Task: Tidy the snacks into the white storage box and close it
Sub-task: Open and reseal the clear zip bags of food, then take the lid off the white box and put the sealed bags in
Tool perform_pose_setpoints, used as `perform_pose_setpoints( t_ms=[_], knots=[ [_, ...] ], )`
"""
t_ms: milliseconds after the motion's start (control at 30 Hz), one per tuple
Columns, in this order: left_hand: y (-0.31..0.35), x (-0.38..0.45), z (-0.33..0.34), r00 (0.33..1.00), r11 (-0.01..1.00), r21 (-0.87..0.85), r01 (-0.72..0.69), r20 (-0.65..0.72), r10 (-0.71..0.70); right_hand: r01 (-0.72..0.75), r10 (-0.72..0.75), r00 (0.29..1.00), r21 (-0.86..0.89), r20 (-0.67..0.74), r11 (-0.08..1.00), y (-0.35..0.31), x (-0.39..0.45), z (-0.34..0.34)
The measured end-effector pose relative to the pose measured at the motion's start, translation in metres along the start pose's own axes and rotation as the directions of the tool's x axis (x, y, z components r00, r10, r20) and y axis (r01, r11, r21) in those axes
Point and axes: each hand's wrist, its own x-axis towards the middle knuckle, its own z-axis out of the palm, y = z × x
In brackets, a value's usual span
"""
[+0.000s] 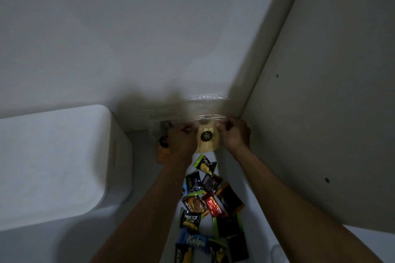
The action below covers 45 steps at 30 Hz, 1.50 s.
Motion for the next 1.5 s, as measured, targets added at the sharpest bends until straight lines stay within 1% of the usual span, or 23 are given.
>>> perform_pose_setpoints(
  t_ms=[133,233,333,467,600,667,733,833,900,967,1033,1133,1200,1333,1400,1500],
  knots=[
    [0.001,0.002,-0.003,0.999,0.998,0.066,-0.006,-0.054,0.009,0.025,-0.024,0.998,0.032,-0.054,0.999,-0.004,-0.001,0.004],
    [0.0,0.003,-0.004,0.998,0.996,0.087,0.005,-0.058,0.0,0.007,-0.004,0.998,0.054,-0.061,0.999,-0.004,-0.002,0.005],
    [-0.001,0.0,-0.006,0.999,0.997,0.079,0.026,-0.034,-0.024,-0.023,0.027,0.998,0.07,-0.06,0.997,-0.004,-0.003,0.004],
    [0.0,-0.01,-0.012,0.998,0.998,0.051,0.033,-0.049,-0.031,-0.036,0.047,0.993,0.101,-0.112,0.994,-0.004,-0.005,0.006],
    [0.004,-0.026,-0.029,0.998,0.999,0.028,-0.043,-0.036,0.044,-0.014,0.029,0.988,0.099,-0.153,0.995,-0.01,-0.016,0.003],
    [0.011,-0.037,-0.043,0.993,0.993,0.052,-0.106,-0.039,0.109,0.024,-0.005,0.985,0.112,-0.173,0.993,-0.017,-0.026,0.003],
    [0.021,-0.049,-0.062,0.979,0.979,0.073,-0.192,-0.05,0.196,0.047,-0.017,0.984,0.166,-0.179,0.985,-0.029,-0.041,0.003],
    [0.035,-0.07,-0.098,0.94,0.938,0.128,-0.323,-0.073,0.334,0.094,-0.059,0.986,0.235,-0.153,0.967,-0.053,-0.072,0.003],
    [0.04,-0.085,-0.13,0.925,0.925,0.132,-0.356,-0.094,0.369,0.144,-0.11,0.984,0.264,-0.138,0.954,-0.071,-0.099,0.006],
    [0.038,-0.1,-0.169,0.917,0.922,0.11,-0.371,-0.114,0.383,0.207,-0.179,0.975,0.251,-0.132,0.946,-0.09,-0.129,0.014],
    [0.031,-0.114,-0.212,0.916,0.924,0.088,-0.373,-0.123,0.382,0.261,-0.246,0.965,0.219,-0.095,0.94,-0.107,-0.165,0.023],
    [0.011,-0.136,-0.283,0.91,0.919,0.113,-0.378,-0.135,0.391,0.301,-0.303,0.953,0.223,-0.029,0.927,-0.126,-0.223,0.044],
    [-0.009,-0.147,-0.331,0.904,0.915,0.143,-0.378,-0.158,0.398,0.306,-0.315,0.949,0.214,0.011,0.928,-0.134,-0.259,0.062],
    [-0.048,-0.157,-0.412,0.905,0.918,0.194,-0.346,-0.188,0.381,0.271,-0.294,0.95,0.192,0.103,0.943,-0.137,-0.318,0.095],
    [-0.06,-0.153,-0.44,0.908,0.922,0.219,-0.32,-0.208,0.365,0.271,-0.288,0.951,0.144,0.11,0.952,-0.137,-0.336,0.107],
    [-0.072,-0.138,-0.467,0.903,0.915,0.29,-0.282,-0.241,0.355,0.283,-0.287,0.956,0.063,0.066,0.957,-0.139,-0.343,0.119]
  ],
)
